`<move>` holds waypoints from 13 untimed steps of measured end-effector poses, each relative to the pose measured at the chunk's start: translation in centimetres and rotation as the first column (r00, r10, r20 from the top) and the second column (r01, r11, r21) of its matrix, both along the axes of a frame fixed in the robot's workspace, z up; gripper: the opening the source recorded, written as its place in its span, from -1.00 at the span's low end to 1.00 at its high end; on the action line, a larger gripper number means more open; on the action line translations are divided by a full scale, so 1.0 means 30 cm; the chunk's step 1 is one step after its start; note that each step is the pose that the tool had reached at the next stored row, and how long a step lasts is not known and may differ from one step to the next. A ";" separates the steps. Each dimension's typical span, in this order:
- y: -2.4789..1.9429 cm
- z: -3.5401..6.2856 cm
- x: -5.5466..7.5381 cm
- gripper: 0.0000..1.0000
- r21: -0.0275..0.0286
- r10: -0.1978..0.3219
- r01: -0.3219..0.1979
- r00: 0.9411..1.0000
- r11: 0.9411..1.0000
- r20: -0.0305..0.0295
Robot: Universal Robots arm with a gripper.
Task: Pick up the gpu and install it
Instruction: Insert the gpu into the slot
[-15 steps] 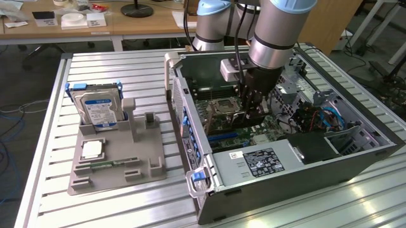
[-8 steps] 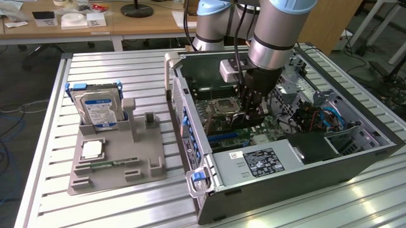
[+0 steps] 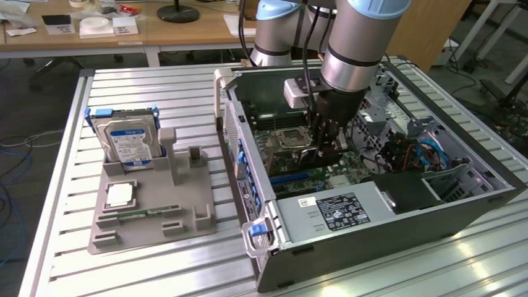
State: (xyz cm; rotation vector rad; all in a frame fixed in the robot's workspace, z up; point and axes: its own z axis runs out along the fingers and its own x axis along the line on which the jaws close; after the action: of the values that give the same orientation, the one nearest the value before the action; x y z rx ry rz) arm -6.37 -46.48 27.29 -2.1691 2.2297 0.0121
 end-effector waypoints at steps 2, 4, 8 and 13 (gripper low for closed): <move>0.000 0.000 -0.002 -0.47 0.000 0.000 0.000 1.000 1.000 0.000; 0.000 0.000 -0.005 -0.47 0.000 0.000 0.000 1.000 1.000 0.000; 0.000 0.000 -0.006 -0.47 0.000 0.000 0.000 1.000 1.000 0.000; 0.000 0.000 -0.011 -0.47 0.000 0.000 0.000 1.000 1.000 0.000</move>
State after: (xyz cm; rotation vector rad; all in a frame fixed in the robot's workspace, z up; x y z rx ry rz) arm -6.71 -46.48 27.29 -2.1691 2.2297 0.0120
